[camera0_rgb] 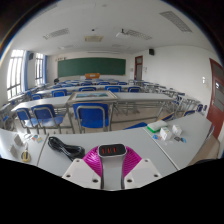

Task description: Unplug charger

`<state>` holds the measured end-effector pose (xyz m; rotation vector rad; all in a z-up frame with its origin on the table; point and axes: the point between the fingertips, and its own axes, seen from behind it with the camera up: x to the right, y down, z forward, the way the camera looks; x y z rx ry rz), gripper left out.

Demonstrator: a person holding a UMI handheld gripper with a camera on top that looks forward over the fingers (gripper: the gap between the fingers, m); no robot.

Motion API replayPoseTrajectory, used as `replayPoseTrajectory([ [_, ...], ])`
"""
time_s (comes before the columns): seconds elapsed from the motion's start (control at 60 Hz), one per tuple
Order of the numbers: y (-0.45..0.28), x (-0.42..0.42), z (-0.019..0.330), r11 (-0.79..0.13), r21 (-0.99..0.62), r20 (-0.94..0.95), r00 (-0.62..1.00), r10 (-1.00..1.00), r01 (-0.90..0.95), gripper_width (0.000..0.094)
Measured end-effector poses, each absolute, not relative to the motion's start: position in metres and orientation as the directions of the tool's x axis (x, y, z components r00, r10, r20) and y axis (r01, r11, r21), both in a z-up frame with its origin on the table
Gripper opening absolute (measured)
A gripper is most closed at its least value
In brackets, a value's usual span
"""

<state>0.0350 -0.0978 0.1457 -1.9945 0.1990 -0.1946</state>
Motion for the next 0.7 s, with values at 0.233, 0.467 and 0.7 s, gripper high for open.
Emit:
replayPoseTrajectory([
  [0.233, -0.117, 0.067, 0.013, -0.622, -0.777, 0.061, 0.971, -0.230, -0.098, 0.0348],
  [0.467, -0.127, 0.070, 0.021, -0.600, -0.796, 0.065, 0.974, -0.219, -0.082, 0.0848],
  [0.7, -0.180, 0.050, 0.100, -0.522, -0.852, 0.095, 0.971, -0.218, -0.034, 0.0851],
])
